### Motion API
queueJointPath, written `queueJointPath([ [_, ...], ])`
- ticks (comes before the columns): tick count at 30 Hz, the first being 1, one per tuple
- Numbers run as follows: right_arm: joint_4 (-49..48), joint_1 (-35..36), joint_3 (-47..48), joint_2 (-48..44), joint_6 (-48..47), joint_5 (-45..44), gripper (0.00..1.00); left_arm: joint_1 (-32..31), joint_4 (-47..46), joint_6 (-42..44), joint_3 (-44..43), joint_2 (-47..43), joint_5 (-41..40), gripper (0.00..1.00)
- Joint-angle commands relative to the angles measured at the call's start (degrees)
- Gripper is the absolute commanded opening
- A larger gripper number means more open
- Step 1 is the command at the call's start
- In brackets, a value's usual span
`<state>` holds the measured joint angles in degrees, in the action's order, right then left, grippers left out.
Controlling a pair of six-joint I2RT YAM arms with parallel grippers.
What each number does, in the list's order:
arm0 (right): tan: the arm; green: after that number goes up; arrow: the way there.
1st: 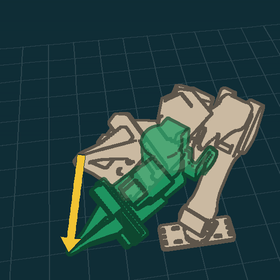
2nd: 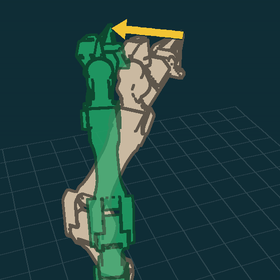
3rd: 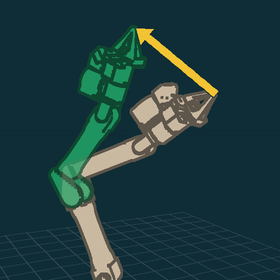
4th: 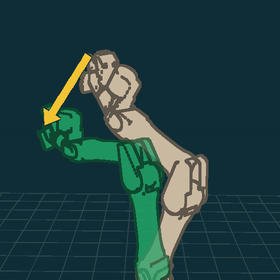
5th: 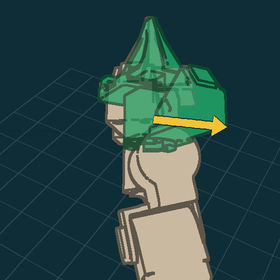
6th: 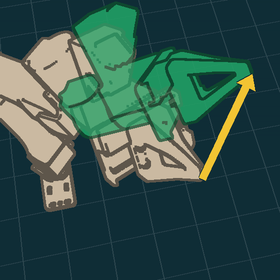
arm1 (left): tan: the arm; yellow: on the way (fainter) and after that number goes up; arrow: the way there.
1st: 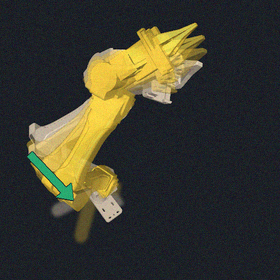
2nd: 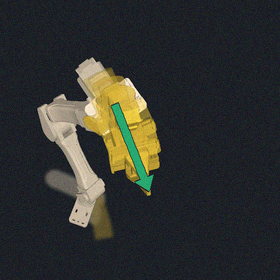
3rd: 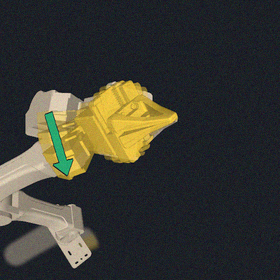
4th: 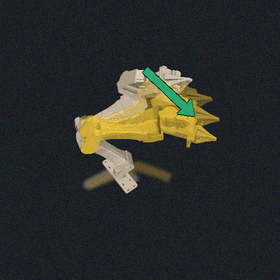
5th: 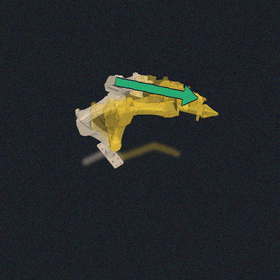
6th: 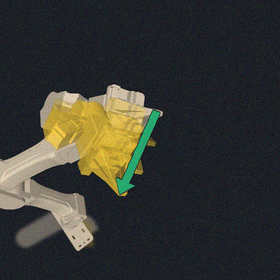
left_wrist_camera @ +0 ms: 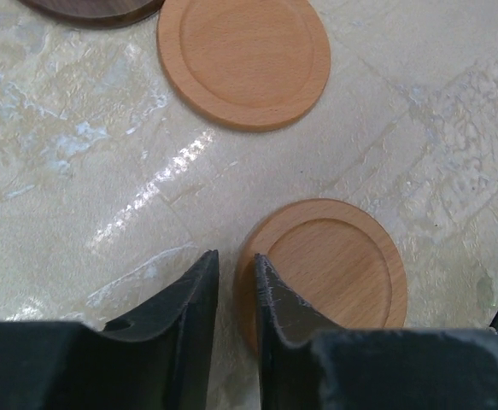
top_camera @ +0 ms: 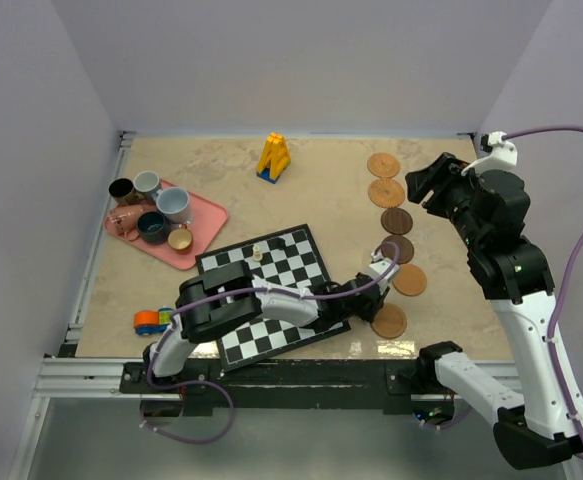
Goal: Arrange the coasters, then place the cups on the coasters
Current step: Move the coaster to the corner of the board.
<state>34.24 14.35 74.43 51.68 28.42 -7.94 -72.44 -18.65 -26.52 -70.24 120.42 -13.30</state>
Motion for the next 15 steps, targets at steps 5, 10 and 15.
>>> queueJointPath([
  [5,-2.07,-0.11,-0.08,-0.88,-0.65,0.39,0.64,-1.47,0.11,-4.32,5.28,-8.35,-1.99,0.42],
  [10,-2.51,-0.02,-0.61,-0.97,-0.56,0.91,0.65,-4.10,-0.76,-6.08,8.27,-10.64,-1.91,0.52],
  [15,-2.60,-0.02,-0.78,-0.97,-0.56,1.18,0.65,-5.51,-6.29,-3.38,13.01,-11.96,1.87,0.63],
])
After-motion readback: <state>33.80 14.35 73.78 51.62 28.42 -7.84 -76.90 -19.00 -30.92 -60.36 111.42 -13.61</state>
